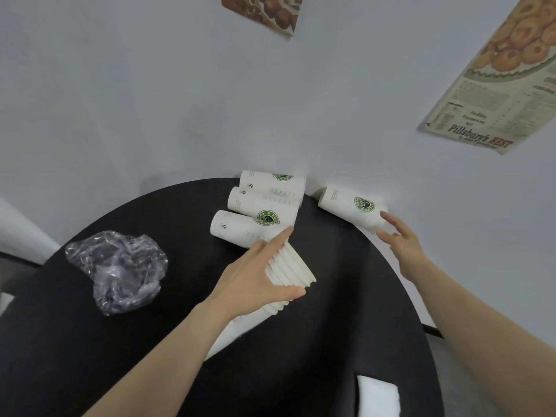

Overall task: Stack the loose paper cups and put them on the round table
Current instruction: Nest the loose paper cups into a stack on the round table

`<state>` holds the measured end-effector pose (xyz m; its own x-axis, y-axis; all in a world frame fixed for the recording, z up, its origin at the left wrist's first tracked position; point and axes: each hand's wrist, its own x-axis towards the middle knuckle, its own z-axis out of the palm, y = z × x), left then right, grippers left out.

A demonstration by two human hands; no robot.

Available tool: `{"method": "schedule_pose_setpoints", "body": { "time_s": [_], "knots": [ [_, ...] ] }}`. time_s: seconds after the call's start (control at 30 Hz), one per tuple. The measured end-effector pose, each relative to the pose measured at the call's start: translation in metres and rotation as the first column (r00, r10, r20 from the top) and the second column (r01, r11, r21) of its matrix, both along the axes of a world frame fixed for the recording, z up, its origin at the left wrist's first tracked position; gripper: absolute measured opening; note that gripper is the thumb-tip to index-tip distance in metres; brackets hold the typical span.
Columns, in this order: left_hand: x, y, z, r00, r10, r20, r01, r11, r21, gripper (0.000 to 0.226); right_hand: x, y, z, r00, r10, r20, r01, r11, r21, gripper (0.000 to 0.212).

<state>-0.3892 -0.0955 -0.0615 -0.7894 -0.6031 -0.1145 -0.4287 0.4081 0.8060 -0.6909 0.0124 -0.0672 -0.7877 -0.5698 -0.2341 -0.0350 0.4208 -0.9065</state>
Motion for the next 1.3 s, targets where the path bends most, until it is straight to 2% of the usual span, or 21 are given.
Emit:
{"method": "schedule_pose_setpoints", "body": {
  "time_s": [0.13,0.47,0.77,0.83,0.97,1.3],
  "knots": [
    [-0.005,-0.008,-0.002,1.0,0.007,-0.011,-0.007,1.0,0.026,0.095,-0.03,-0.013,-0.011,1.0,-0.012,0.017,0.011,0.998,0.058,0.047],
    [-0.009,-0.017,-0.008,1.0,0.028,-0.007,-0.028,0.998,0.052,0.096,-0.043,-0.038,-0.03,0.987,-0.109,0.118,0.104,0.993,0.048,0.05],
    [0.001,-0.014,-0.007,0.999,0.024,-0.031,-0.022,0.998,0.06,0.096,-0.028,-0.046,-0.037,0.973,-0.062,0.224,0.048,0.996,0.069,0.045],
    [0.007,-0.014,-0.008,0.999,0.026,-0.039,-0.023,0.998,0.061,0.096,-0.021,-0.045,-0.037,0.973,-0.115,0.202,0.11,0.993,0.038,0.044],
    [0.019,-0.012,-0.008,0.999,0.008,-0.035,-0.006,0.999,0.042,0.096,-0.002,-0.026,-0.025,0.963,-0.169,0.211,0.198,0.972,-0.125,0.043],
    [0.051,0.014,-0.003,0.999,0.028,-0.029,-0.026,0.998,0.054,0.099,0.074,0.042,0.021,0.98,-0.021,0.198,0.08,0.952,-0.294,0.051]
  ]
}}
